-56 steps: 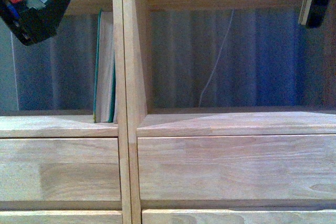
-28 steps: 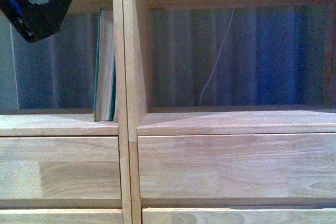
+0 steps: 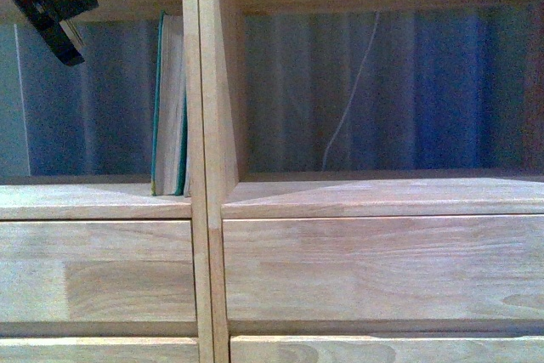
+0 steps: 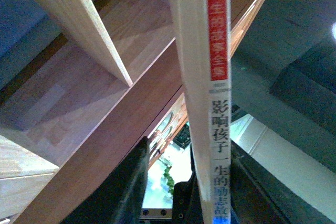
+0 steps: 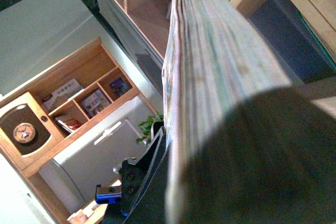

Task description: Organize books on shelf

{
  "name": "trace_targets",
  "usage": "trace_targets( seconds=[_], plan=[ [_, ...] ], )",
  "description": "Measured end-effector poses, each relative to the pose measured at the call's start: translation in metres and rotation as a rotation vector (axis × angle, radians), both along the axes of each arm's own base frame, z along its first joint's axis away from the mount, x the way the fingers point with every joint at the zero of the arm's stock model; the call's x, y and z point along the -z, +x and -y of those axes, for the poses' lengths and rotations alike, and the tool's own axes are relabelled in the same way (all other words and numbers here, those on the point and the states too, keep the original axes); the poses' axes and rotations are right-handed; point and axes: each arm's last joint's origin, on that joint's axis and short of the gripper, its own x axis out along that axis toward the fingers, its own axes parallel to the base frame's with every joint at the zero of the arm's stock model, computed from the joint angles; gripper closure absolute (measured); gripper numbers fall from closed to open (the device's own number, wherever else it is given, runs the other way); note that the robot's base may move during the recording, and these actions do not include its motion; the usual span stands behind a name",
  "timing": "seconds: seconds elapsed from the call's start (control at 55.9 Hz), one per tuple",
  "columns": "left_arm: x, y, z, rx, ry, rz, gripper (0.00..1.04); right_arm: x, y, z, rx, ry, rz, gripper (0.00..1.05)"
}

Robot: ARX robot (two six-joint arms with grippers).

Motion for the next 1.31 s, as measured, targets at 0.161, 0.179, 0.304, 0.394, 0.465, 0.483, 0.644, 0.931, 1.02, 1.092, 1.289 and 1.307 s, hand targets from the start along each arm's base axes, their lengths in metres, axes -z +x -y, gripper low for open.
trace_targets(
  seconds=[0.161,0.179,0.304,0.394,0.465,0.483,0.644,0.931,1.02,1.092,1.289,1.307],
  plan=[
    [0.000,-0.001,0.003,0.014,0.000,-0.001,0.90,0.009,-0.002,0.002,0.003,0.000,-0.017,0.98],
    [0.000,-0.001,0.003,0.018,-0.001,-0.004,0.92,0.009,-0.002,0.002,0.005,-0.001,-0.018,0.98],
    [0.000,-0.002,0.005,0.035,0.000,-0.011,0.98,0.016,-0.003,0.002,0.008,0.000,-0.030,0.98],
    [0.001,-0.002,0.006,0.044,0.005,-0.013,0.98,0.020,-0.004,0.002,0.006,0.000,-0.035,0.98],
    [0.001,-0.002,0.006,0.050,0.011,-0.012,0.98,0.021,-0.006,0.001,0.009,0.003,-0.039,0.98],
    [0.001,-0.002,0.007,0.052,0.012,-0.011,0.98,0.022,-0.006,0.001,0.009,0.004,-0.039,0.98],
    [0.001,-0.002,0.007,0.056,0.013,-0.014,0.98,0.023,-0.007,-0.002,-0.001,-0.015,-0.040,0.75],
    [0.001,-0.002,0.006,0.055,0.015,-0.013,0.98,0.032,0.005,0.025,0.074,-0.063,-0.050,0.29],
    [0.001,0.001,-0.002,0.022,0.023,-0.005,0.98,0.043,0.009,0.050,0.131,-0.106,-0.069,0.11],
    [0.000,0.005,-0.021,-0.077,0.041,0.027,0.98,0.049,0.011,0.070,0.182,-0.127,-0.079,0.06],
    [0.001,0.018,-0.110,-0.613,0.166,0.047,0.98,0.057,0.007,0.132,0.362,-0.145,-0.076,0.07],
    [0.001,0.019,-0.112,-0.636,0.178,0.049,0.98,0.057,0.007,0.134,0.368,-0.147,-0.073,0.07]
  ],
)
